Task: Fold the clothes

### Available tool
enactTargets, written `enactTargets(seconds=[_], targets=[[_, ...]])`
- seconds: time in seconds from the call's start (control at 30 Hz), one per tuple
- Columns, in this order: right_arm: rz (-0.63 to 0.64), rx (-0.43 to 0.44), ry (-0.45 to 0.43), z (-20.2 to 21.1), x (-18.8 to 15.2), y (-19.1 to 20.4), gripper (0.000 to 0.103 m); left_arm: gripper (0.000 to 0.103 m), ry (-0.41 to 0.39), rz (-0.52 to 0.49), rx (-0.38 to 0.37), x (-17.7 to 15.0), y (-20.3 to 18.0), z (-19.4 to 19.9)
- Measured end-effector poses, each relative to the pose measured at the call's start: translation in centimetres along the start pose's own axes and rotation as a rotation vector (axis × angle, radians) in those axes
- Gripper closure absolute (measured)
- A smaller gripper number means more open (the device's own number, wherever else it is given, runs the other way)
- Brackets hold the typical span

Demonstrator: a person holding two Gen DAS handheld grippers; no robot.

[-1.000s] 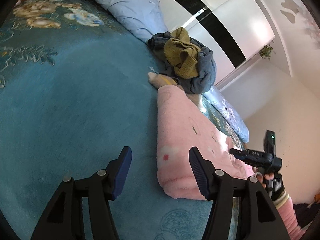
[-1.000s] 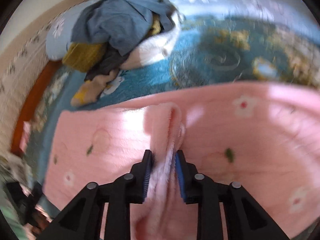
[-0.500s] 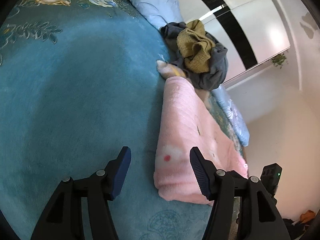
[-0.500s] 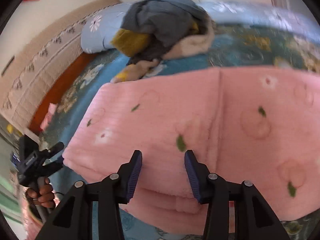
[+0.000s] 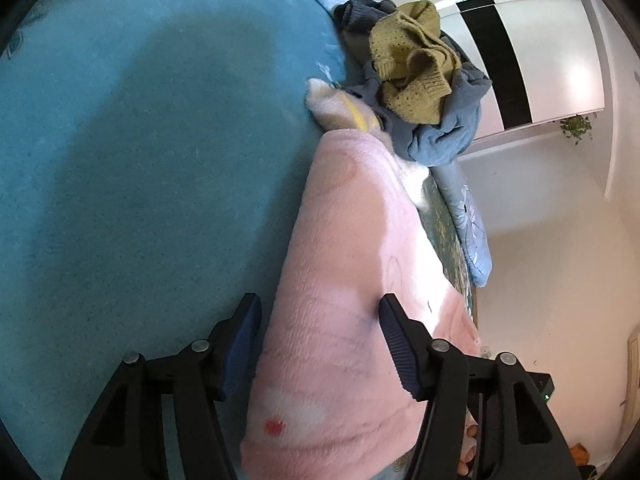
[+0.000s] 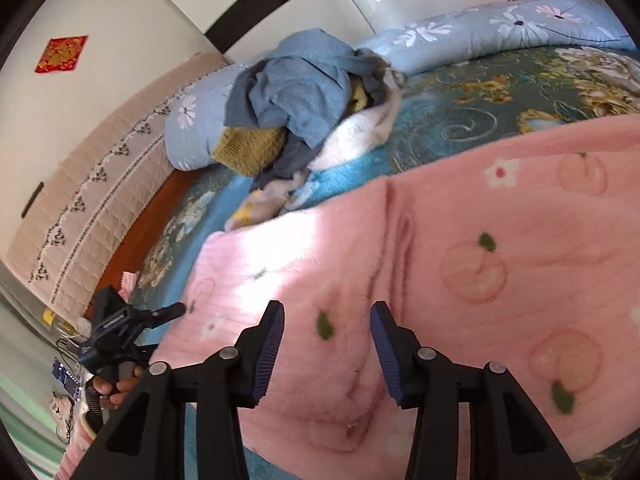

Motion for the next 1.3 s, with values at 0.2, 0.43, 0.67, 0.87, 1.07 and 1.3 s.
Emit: enactTargets(seconds=[0.2,0.43,0.67,0.87,1.07,1.3], targets=[[0.07,-0.003,0.03,-0.8,-0.7,1.3,0.054,0.054,0.028,0.013,0.011,-0.5,-0.4,-0.4],[0.114,-0.056,0.088,-1.9,-1.9,1.2,0.054,0.052,0.031,-0.043,0.078,-0.7,-1.1,-0.5],[0.177,-0.094,0.086,-2.2,-2.3,1.7,0.054,0.052,0.012,-0.043,0.108,-0.8,-1.4,-0.6],[0.216,-0.12,0.088,-2.4,-2.7,1.9,0.054,0.077,-0.011,-0.059,0.141,-1.0,-1.6,-0.7],[0.216,-0.152,0.085,-2.3,-2.9,2.3,0.054,0.085,-0.018,-0.165,0.205,-1.0,-3.2,-0.2],[0.261,-0.199,0.103,-3.0,-3.2,4.6,0.054,0.087,0.004,-0.175,0.164,0.7,-2.9,2.0]])
Point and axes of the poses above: each gripper's, at about its wrist camera, not at the fingertips, and z roughly against the way its jaws point, y to its left, x to its top, the point moved 3 cm from there along -z, roughly the way its jaws point, and after that the axes turned 5 degrees about -y, right-handed, at the moved point
